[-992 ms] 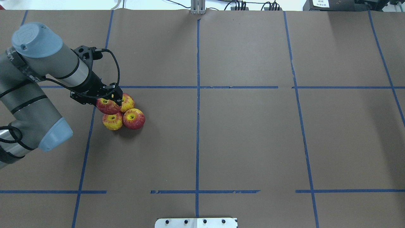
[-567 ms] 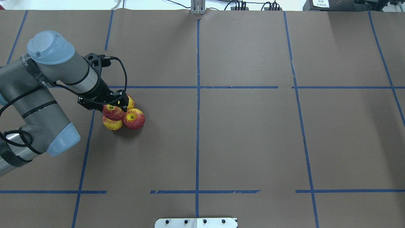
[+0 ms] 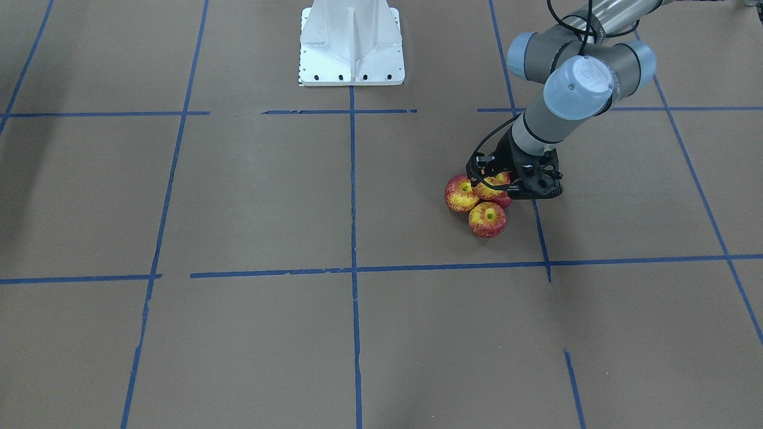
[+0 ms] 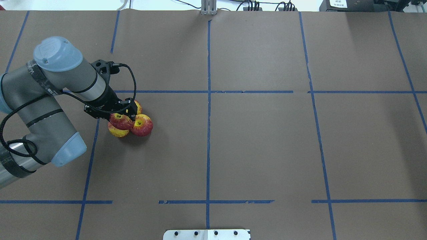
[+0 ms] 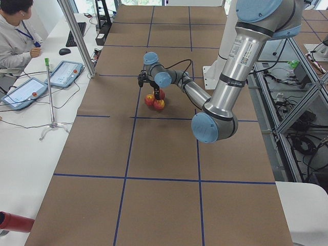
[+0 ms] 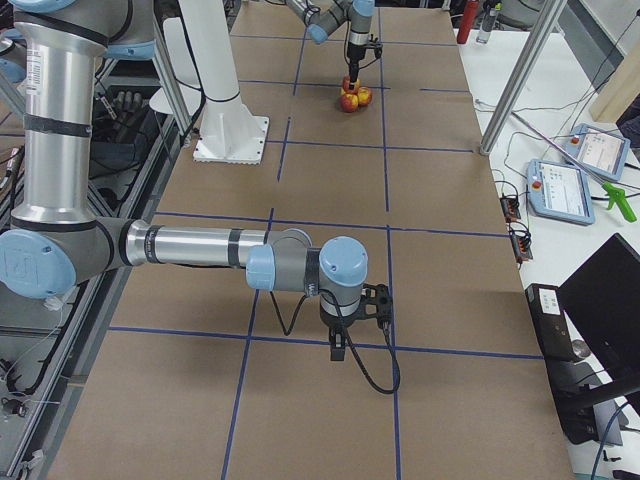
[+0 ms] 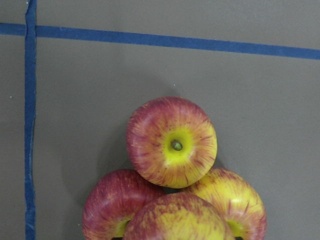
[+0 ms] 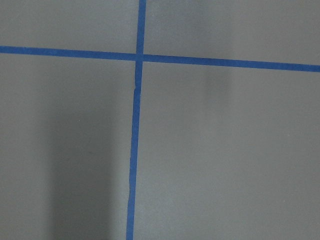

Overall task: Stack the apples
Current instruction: 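Lower the apple onto the cluster and open the left gripper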

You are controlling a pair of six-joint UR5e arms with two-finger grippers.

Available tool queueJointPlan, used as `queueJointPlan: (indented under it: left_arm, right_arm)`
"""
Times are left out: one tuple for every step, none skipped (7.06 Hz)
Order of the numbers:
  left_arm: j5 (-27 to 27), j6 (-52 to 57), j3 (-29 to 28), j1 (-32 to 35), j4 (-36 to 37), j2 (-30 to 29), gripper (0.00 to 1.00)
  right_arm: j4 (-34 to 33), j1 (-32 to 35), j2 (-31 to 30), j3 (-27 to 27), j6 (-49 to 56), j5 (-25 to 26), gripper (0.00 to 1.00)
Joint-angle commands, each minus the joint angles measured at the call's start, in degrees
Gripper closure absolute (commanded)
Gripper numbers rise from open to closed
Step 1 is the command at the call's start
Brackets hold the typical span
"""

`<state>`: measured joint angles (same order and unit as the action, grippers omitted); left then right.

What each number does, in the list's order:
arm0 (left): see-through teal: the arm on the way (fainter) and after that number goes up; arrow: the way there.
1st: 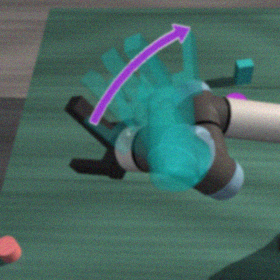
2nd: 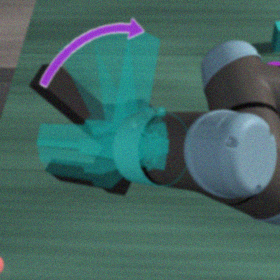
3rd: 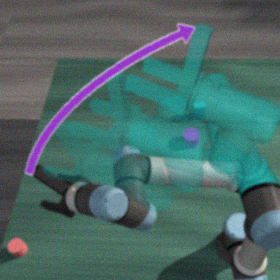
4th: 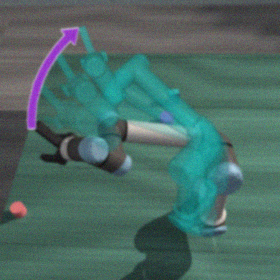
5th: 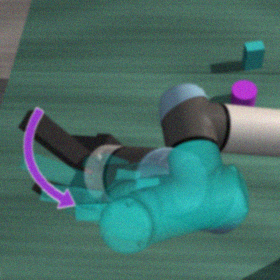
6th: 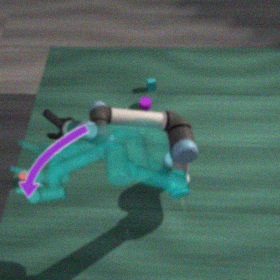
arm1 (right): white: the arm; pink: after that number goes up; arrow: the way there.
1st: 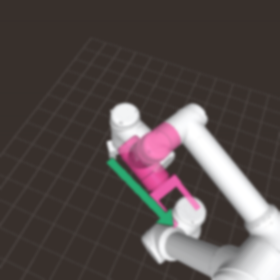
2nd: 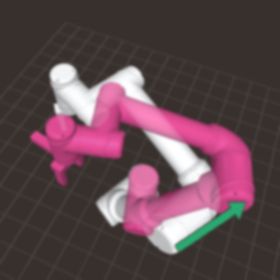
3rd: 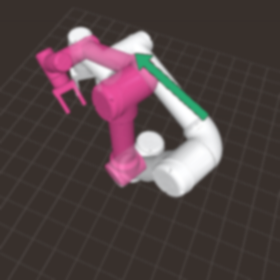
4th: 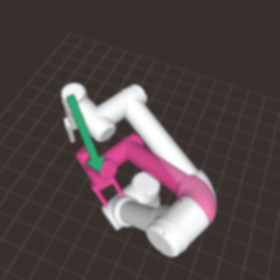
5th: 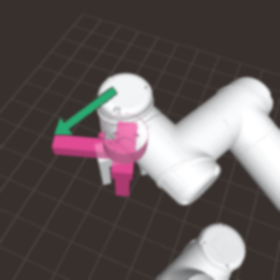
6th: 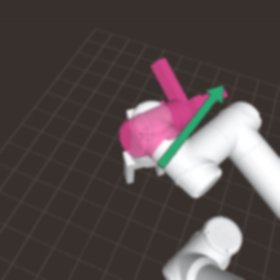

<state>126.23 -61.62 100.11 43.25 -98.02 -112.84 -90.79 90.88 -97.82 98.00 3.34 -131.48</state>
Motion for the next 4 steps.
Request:
queueJointPlan:
  left_arm:
    - [-1.5, 0.1, 0.1, 0.0, -0.1, 0.0, 1.0]
    - [-2.7, 0.1, 0.0, 0.0, -0.1, 0.0, 1.0]
    - [-2.7, 0.1, 0.0, 0.0, -0.2, 0.0, 1.0]
    - [-2.7, 0.1, 0.1, 0.0, -0.3, -0.1, 1.0]
  right_arm:
    - [0.0, 0.0, 0.0, 0.0, 0.0, 0.0, 0.0]
    - [0.0, 0.0, 0.0, 0.0, 0.0, 0.0, 0.0]
    - [0.0, 0.0, 0.0, 0.0, 0.0, 0.0, 0.0]
    - [0.0, 0.0, 0.0, 0.0, 0.0, 0.0, 0.0]
